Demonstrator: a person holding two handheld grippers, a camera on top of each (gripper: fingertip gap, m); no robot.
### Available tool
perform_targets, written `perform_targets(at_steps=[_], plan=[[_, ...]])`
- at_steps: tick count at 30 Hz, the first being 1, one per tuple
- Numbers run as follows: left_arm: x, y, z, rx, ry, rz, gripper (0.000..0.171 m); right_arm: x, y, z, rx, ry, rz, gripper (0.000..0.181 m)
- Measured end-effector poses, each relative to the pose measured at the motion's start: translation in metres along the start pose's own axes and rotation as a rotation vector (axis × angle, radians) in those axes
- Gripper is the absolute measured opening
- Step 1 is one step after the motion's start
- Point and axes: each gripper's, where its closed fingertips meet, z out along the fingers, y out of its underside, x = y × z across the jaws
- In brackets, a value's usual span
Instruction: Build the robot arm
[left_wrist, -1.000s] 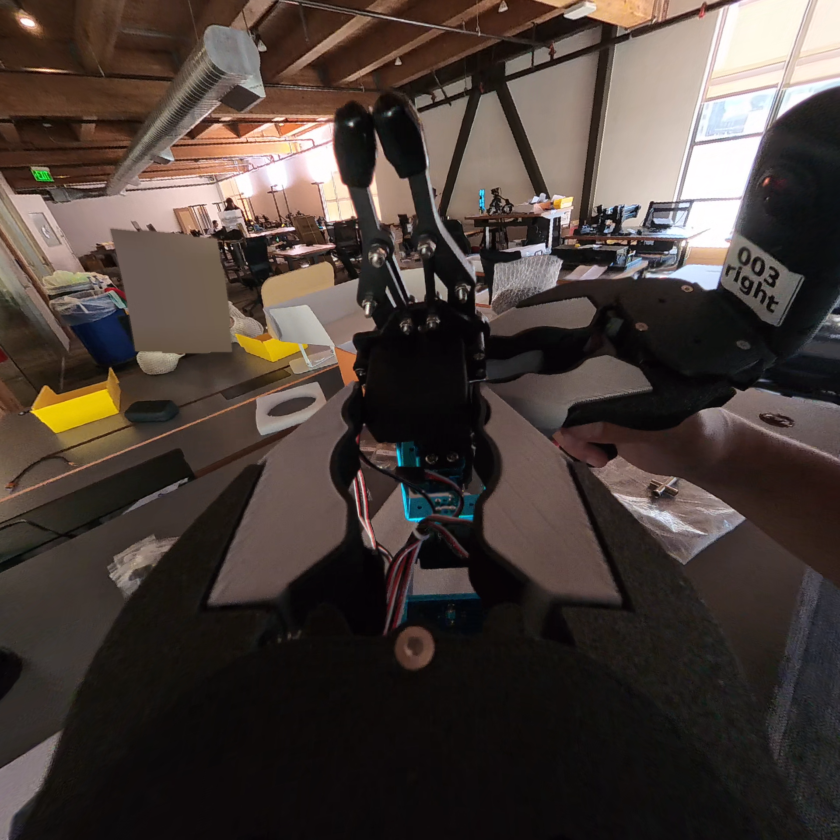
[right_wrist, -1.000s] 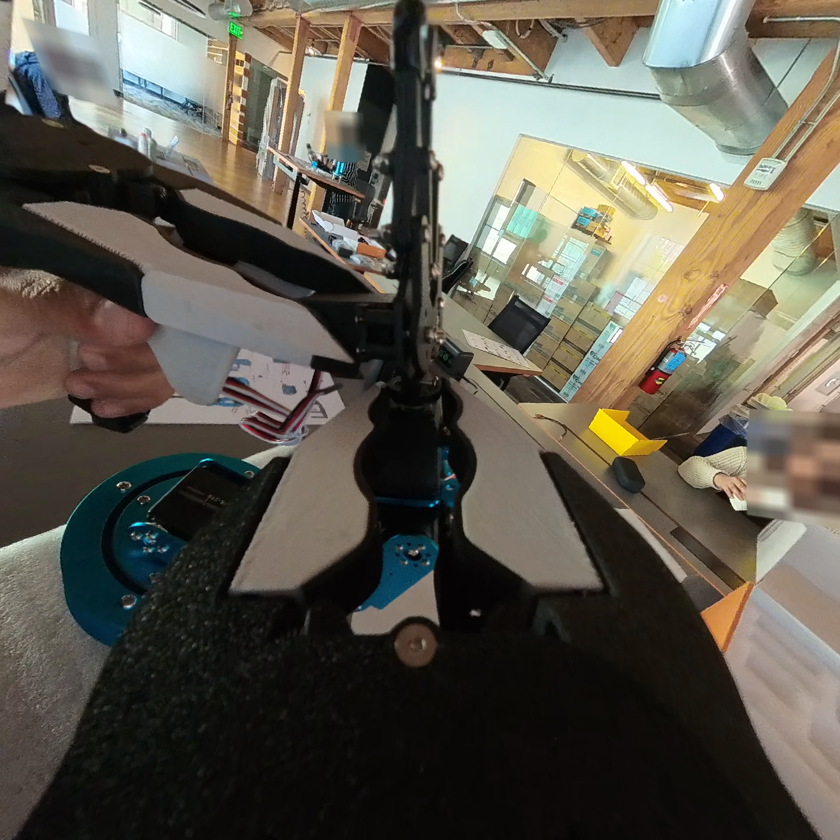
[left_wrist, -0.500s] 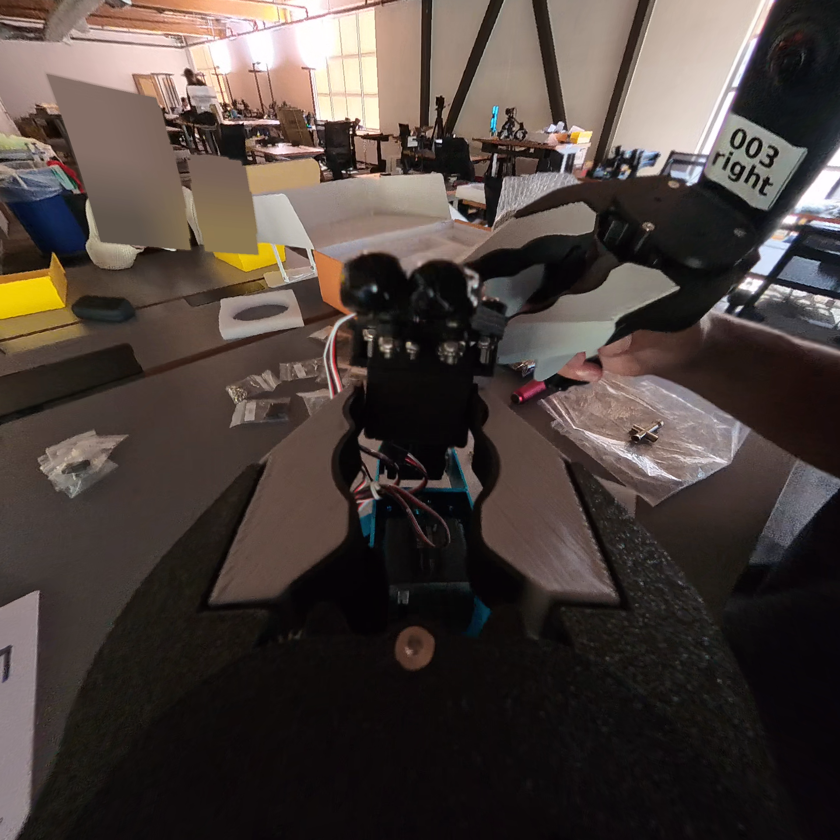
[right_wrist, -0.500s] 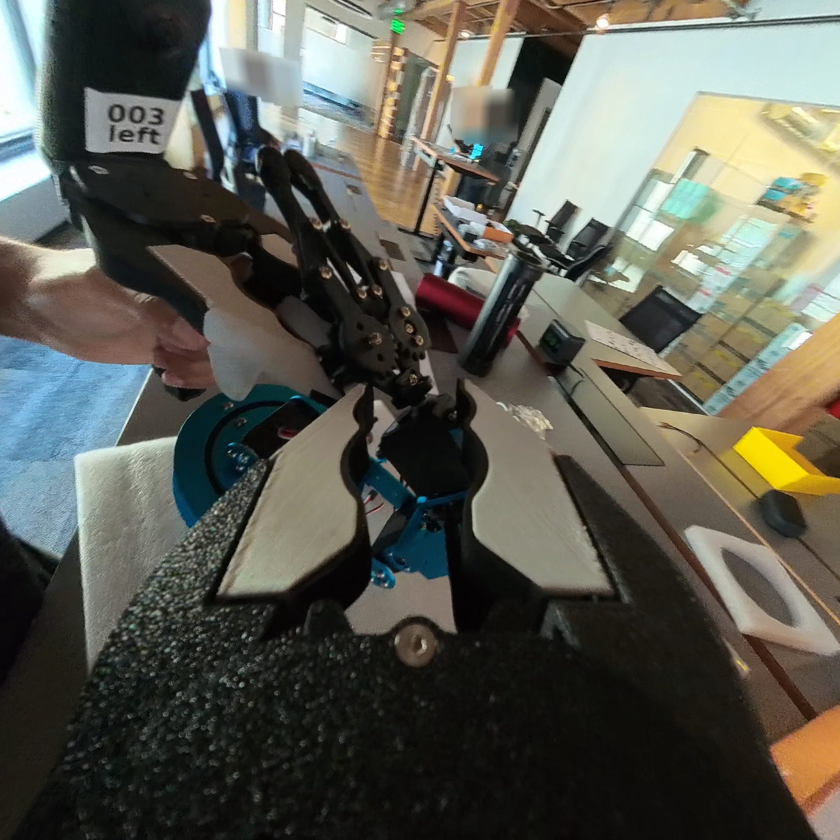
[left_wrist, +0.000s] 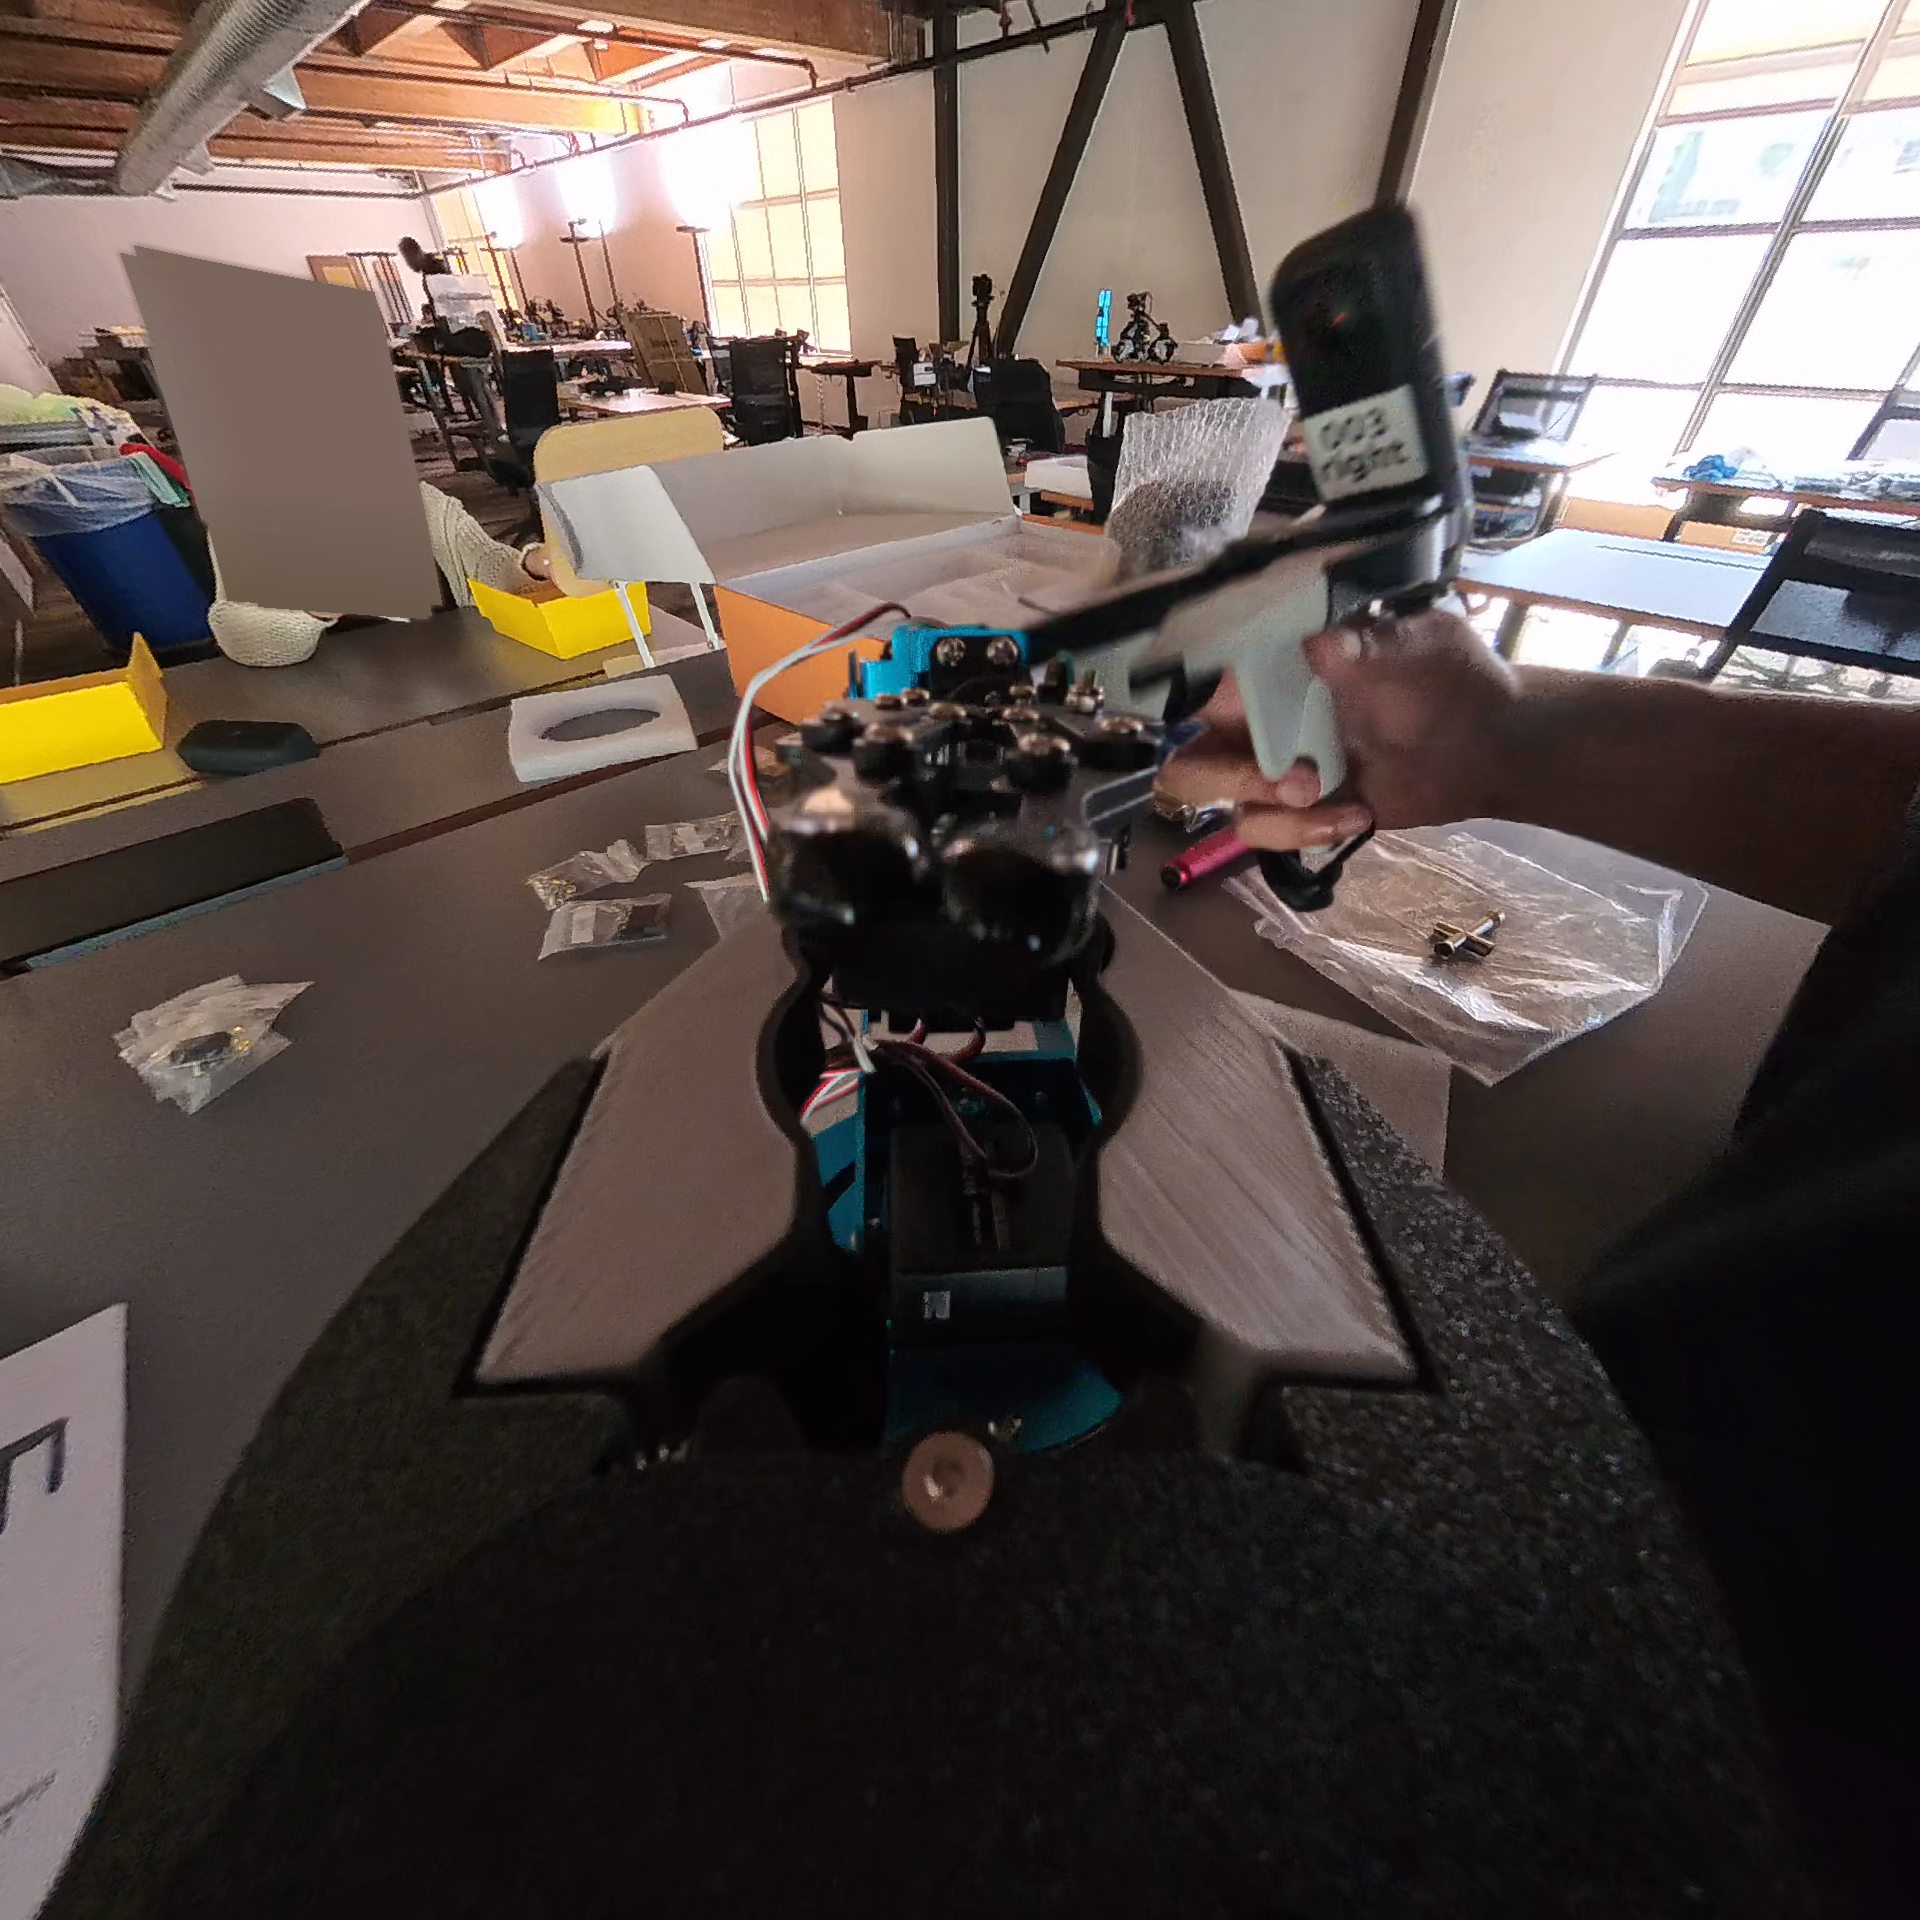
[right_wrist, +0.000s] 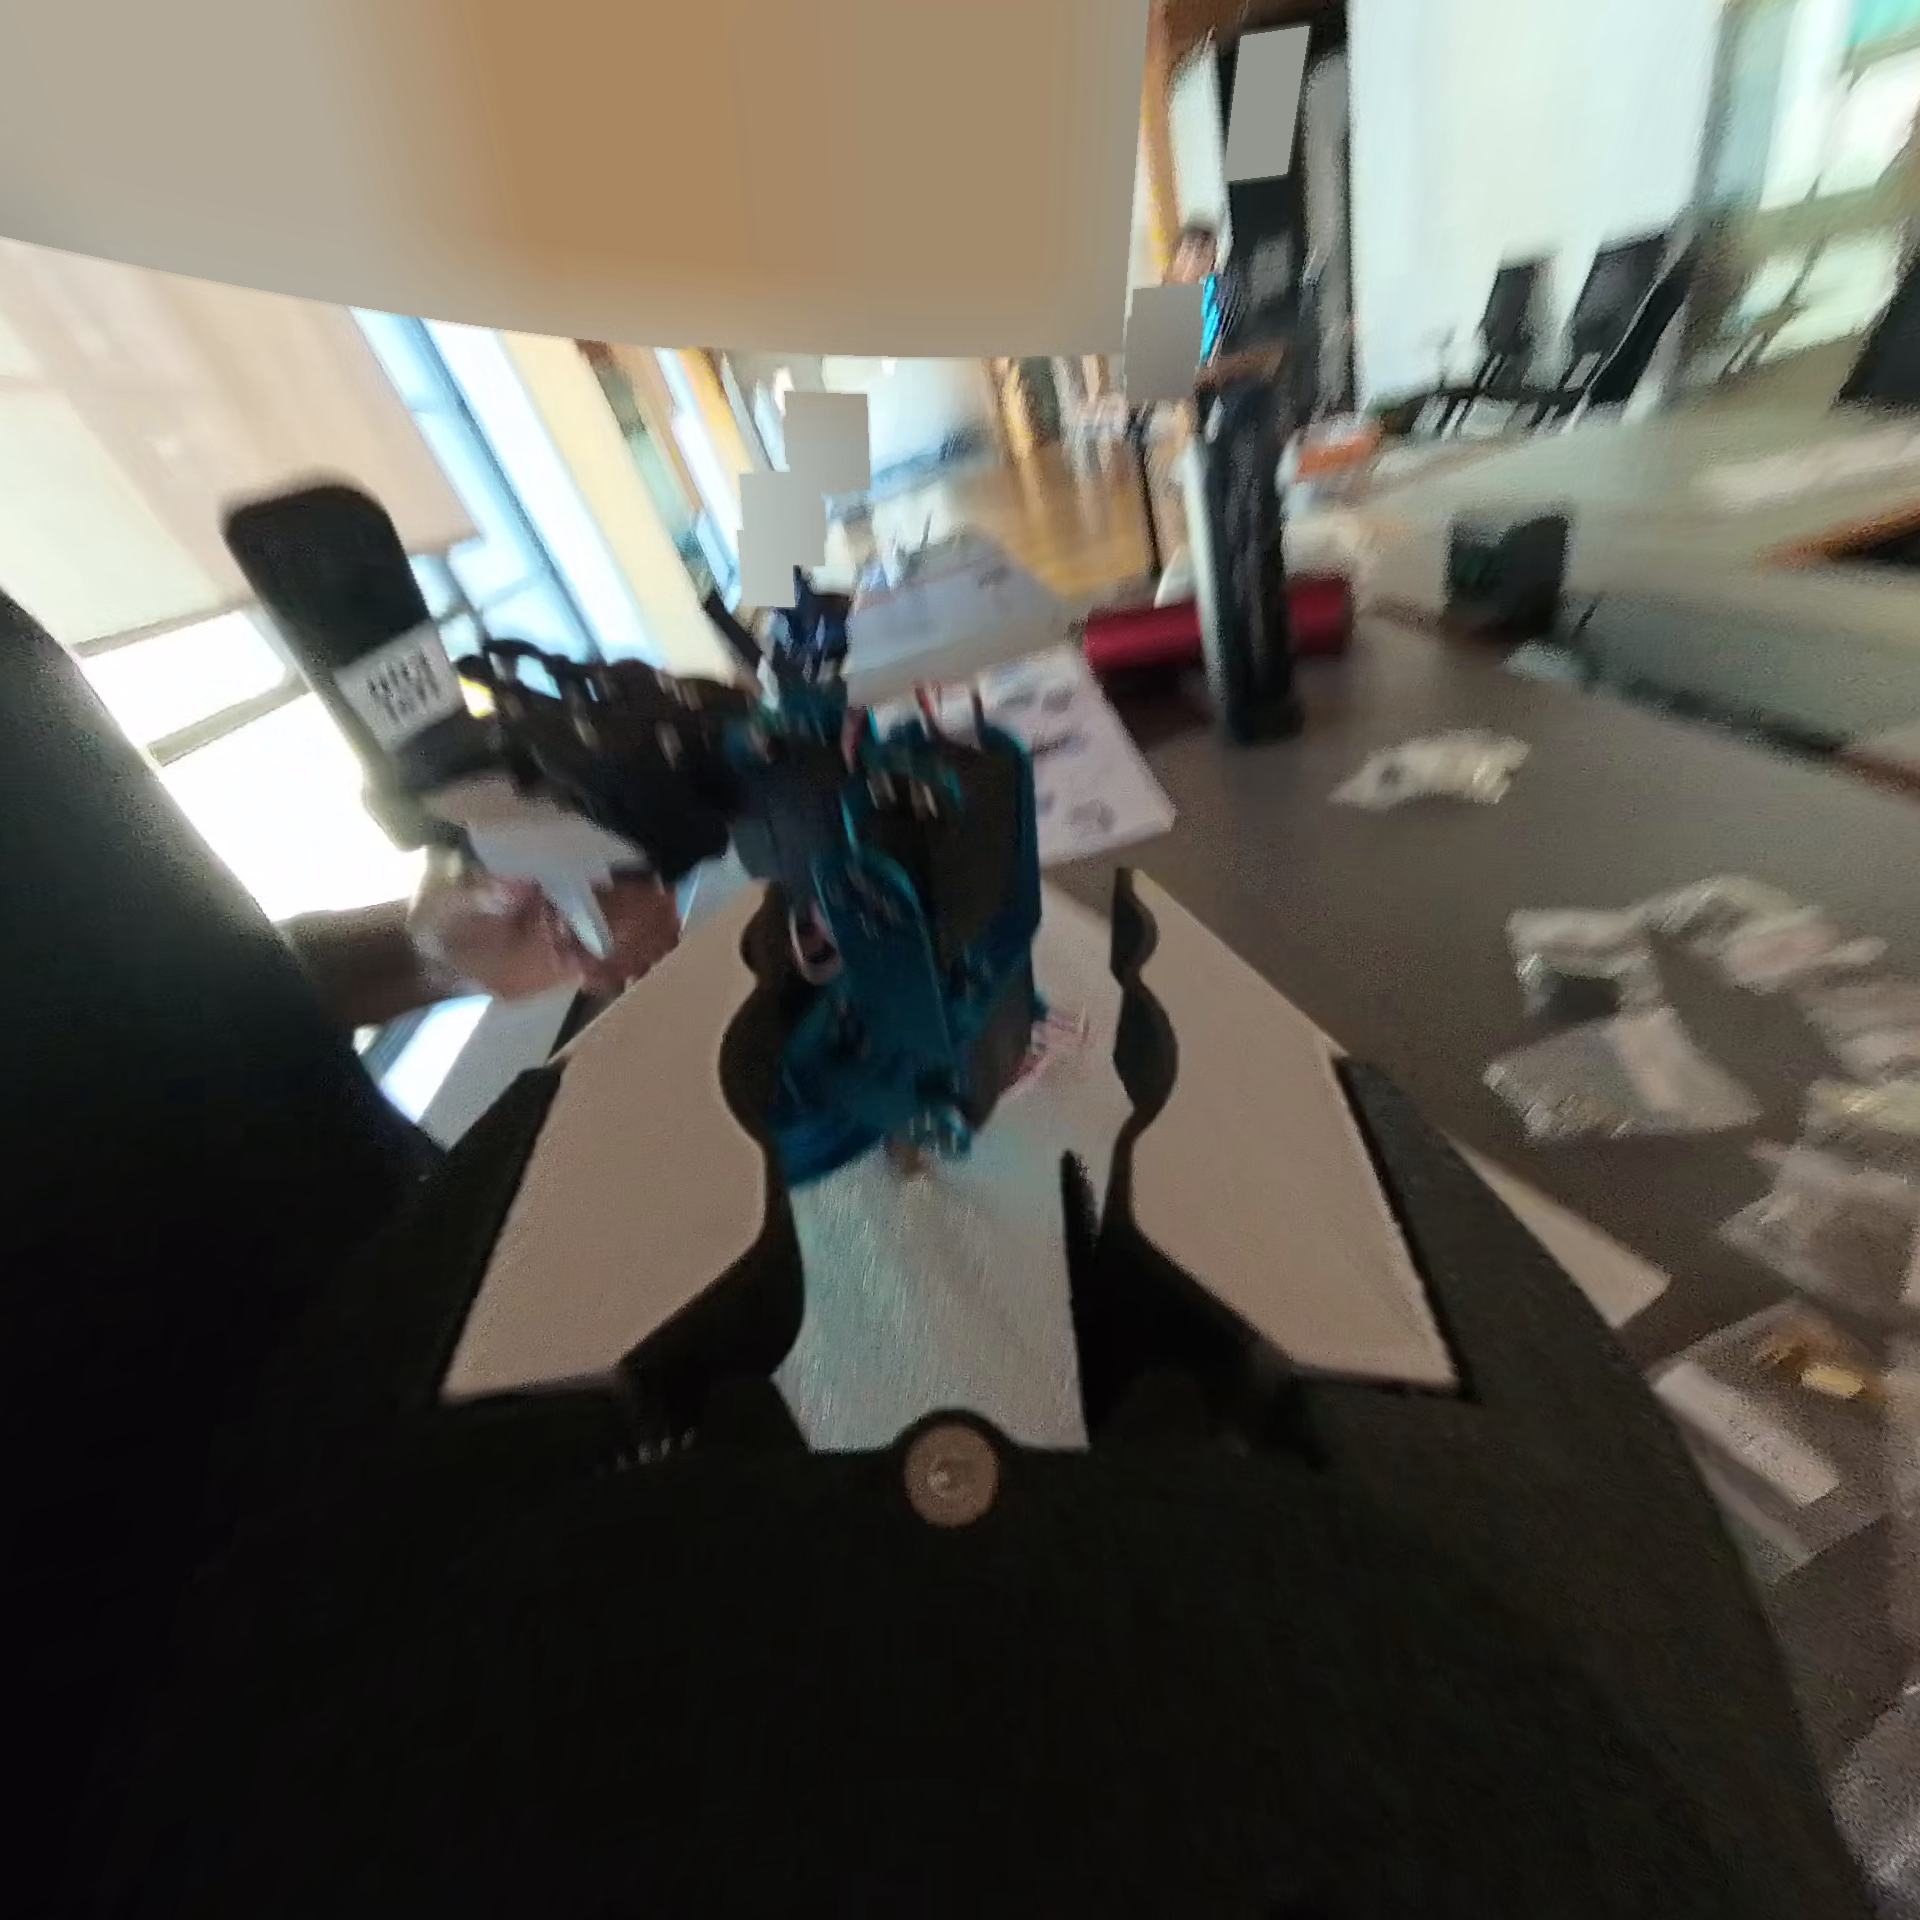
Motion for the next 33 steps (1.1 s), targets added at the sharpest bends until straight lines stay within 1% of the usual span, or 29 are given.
perform_targets(at_steps=[2, 3, 4, 5, 6, 7, 8, 11, 13, 14, 18, 23, 29, 31, 33], plan=[[-0.003, 0.003, -0.008, 0.002, -0.004, -0.006, 0.046, -0.010, 0.039, 0.013, -0.164, -0.100, 0.015, 0.068], [-0.005, 0.004, -0.012, 0.003, -0.008, -0.016, 0.046, -0.014, 0.052, 0.021, -0.223, -0.111, 0.009, 0.072], [-0.007, 0.005, -0.016, 0.003, -0.006, -0.026, 0.047, -0.020, 0.060, 0.029, -0.252, -0.124, -0.005, 0.071], [-0.007, 0.006, -0.019, 0.004, 0.002, -0.028, 0.046, -0.028, 0.062, 0.038, -0.249, -0.131, -0.019, 0.065], [-0.006, 0.007, -0.021, 0.006, 0.010, -0.021, 0.045, -0.033, 0.060, 0.047, -0.227, -0.116, -0.033, 0.063], [-0.005, 0.008, -0.024, 0.007, 0.013, -0.014, 0.045, -0.030, 0.057, 0.054, -0.205, -0.051, -0.062, 0.060], [-0.006, 0.008, -0.025, 0.005, 0.014, -0.012, 0.046, -0.020, 0.055, 0.057, -0.195, 0.038, -0.091, 0.039], [-0.007, 0.009, -0.025, -0.022, 0.024, -0.012, 0.044, -0.014, 0.054, 0.058, -0.221, 0.145, -0.107, 0.031], [-0.007, 0.009, -0.022, -0.043, 0.046, 0.010, 0.043, -0.012, 0.054, 0.054, -0.255, 0.246, -0.154, 0.028], [-0.007, 0.008, -0.021, -0.052, 0.064, 0.019, 0.043, -0.011, 0.053, 0.051, -0.263, 0.289, -0.160, 0.028], [-0.012, -0.001, -0.017, -0.080, 0.151, 0.013, 0.043, -0.011, 0.034, 0.042, -0.208, 0.442, -0.153, 0.027], [-0.020, -0.018, -0.008, -0.049, 0.276, -0.006, 0.044, -0.007, 0.011, 0.029, -0.197, 0.629, -0.172, 0.027], [-0.030, -0.039, -0.004, -0.025, 0.388, 0.038, 0.044, -0.007, 0.006, 0.018, -0.220, 0.804, -0.179, 0.027], [-0.034, -0.046, 0.004, -0.019, 0.407, 0.055, 0.044, -0.001, 0.006, 0.013, -0.207, 0.843, -0.151, 0.027], [-0.036, -0.052, 0.015, -0.021, 0.431, 0.069, 0.045, 0.006, 0.007, 0.007, -0.160, 0.876, -0.097, 0.027]])
